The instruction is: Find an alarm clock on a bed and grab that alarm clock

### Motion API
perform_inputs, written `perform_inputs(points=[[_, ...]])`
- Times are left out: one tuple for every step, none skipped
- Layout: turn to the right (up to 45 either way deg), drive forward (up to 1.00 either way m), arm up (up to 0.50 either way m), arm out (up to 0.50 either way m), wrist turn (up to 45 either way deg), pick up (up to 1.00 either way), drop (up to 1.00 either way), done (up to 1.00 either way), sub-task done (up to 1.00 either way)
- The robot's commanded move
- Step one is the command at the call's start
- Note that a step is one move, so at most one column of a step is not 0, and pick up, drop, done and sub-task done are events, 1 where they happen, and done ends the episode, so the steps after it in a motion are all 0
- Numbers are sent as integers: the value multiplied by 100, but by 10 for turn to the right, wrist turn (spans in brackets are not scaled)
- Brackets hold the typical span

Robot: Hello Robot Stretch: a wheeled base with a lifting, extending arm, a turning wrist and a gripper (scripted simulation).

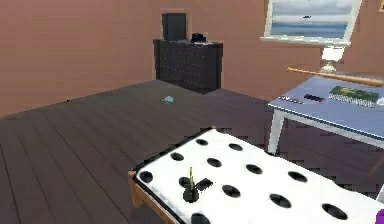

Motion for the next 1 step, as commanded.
perform_inputs(points=[[-120, 0, 0, 0, 0, 0, 0, 0, 0]])
